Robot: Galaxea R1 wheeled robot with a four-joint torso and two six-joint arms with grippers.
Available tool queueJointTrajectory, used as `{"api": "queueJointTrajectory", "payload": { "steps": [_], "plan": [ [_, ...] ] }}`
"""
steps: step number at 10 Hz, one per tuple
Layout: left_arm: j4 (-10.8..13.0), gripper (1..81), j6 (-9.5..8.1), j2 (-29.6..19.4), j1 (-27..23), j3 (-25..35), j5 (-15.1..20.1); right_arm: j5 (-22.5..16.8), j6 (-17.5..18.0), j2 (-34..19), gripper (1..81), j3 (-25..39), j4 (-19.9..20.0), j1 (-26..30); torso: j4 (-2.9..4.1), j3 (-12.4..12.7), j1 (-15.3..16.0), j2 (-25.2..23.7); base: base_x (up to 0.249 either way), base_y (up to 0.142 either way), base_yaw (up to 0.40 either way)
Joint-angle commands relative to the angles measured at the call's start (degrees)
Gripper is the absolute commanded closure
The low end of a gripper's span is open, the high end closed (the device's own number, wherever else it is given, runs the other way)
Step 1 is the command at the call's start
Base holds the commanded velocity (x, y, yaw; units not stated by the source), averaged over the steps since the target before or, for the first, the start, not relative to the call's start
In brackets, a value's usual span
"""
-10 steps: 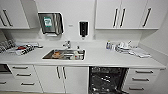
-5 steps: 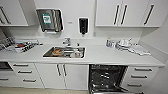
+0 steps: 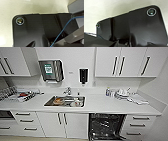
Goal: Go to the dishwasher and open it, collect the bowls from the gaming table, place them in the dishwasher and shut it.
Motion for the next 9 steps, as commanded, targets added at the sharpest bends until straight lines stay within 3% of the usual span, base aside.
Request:
{"api": "queueJointTrajectory", "payload": {
  "steps": [1, 3, 4, 6, 9],
  "plan": [
    [0.1, 1.0, 0.37, 0.0, -2.0, 0.3, 2.9, -2.5, -0.1, -0.1, 1.0, 0.2, -0.9, 1.7, 0.0, 4.7, -3.5, 5.5, 0.0, 0.0, 0.0],
    [-0.1, 1.0, 0.37, 0.1, -1.9, 0.3, 2.9, -2.5, -0.2, -0.2, 1.0, 0.2, -1.0, 1.8, 0.0, 8.0, -6.2, 9.5, 0.0, 0.0, 0.0],
    [-0.2, 1.0, 0.37, 0.1, -1.9, 0.3, 2.9, -2.5, -0.2, -0.1, 1.0, 0.1, -1.0, 1.9, 0.0, 4.7, -7.5, 11.5, 0.0, 0.0, 0.0],
    [-0.2, 1.0, 0.37, 0.1, -1.9, 0.3, 2.9, -2.5, -0.2, -0.1, 1.0, 0.1, -1.0, 2.1, 0.0, 6.7, -9.5, 14.3, 0.0, 0.0, 0.0],
    [-0.2, 1.0, 0.46, 0.4, -1.9, 0.3, 2.9, -2.5, -0.2, -0.1, 1.0, 0.1, -1.0, 2.1, 0.0, 7.3, -13.0, 19.8, 0.0, 0.0, 0.0]
  ]
}}
